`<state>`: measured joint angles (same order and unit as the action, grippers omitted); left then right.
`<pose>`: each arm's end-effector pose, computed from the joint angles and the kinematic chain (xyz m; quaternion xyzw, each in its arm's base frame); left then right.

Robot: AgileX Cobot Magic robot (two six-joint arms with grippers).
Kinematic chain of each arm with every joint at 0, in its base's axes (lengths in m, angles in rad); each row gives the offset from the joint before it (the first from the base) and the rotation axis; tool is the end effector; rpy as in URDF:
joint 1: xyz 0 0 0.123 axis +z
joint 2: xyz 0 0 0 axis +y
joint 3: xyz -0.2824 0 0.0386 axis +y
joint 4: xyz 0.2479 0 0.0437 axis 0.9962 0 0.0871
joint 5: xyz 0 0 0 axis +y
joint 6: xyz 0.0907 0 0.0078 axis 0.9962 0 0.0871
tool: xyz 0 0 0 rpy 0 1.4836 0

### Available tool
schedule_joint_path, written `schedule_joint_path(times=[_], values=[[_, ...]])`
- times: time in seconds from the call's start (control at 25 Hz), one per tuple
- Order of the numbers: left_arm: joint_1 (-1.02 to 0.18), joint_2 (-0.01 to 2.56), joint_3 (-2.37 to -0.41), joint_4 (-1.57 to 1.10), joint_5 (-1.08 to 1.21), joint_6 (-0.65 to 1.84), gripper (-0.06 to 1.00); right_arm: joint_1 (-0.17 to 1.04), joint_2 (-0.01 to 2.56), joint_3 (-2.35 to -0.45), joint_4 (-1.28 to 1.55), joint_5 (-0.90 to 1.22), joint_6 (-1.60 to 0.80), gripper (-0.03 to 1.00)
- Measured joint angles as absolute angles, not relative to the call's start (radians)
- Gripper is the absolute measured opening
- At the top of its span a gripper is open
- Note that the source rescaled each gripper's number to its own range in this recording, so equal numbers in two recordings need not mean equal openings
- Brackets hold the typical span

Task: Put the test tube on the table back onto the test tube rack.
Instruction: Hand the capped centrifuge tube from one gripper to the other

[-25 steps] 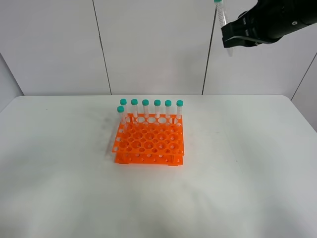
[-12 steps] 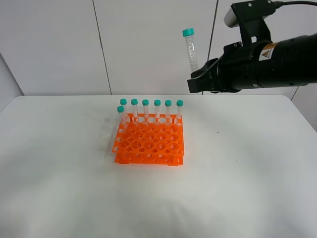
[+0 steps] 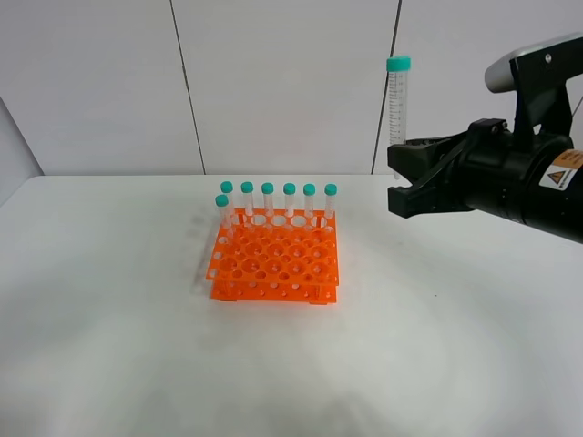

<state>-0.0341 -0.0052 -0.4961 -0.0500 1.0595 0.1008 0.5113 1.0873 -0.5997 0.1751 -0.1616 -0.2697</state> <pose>-0.0053 -0.0038 0.2762 0.0584 0.8503 -0.0075 0.5230 0.2024 0.1107 0.2916 -0.2274 0.7535 0.1161 0.6059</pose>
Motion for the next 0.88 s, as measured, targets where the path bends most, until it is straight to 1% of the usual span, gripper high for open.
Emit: schedule_joint_path(times=[0.2,0.4,0.56,0.76,0.88], values=[[-0.034,-0.005,-0.496,-0.050,1.059,0.101,1.00,0.511,1.087,-0.522,0.090,-0.271,-0.187,0.02],[-0.034,-0.005,-0.496,-0.050,1.059,0.101,1.00,0.511,1.084,-0.431,-0.090,-0.365,0.026,0.02],[-0.034,-0.005,-0.496,-0.050,1.059,0.101,1.00,0.511,1.084,-0.394,-0.325,-0.436,0.247,0.02],[-0.034,-0.005,-0.496,-0.050,1.059,0.101,1.00,0.511,1.084,-0.393,-0.704,-0.436,0.555,0.02],[-0.034,-0.005,-0.496,-0.053,1.059,0.101,1.00,0.511,1.087,-0.390,-0.865,-0.432,0.689,0.02]])
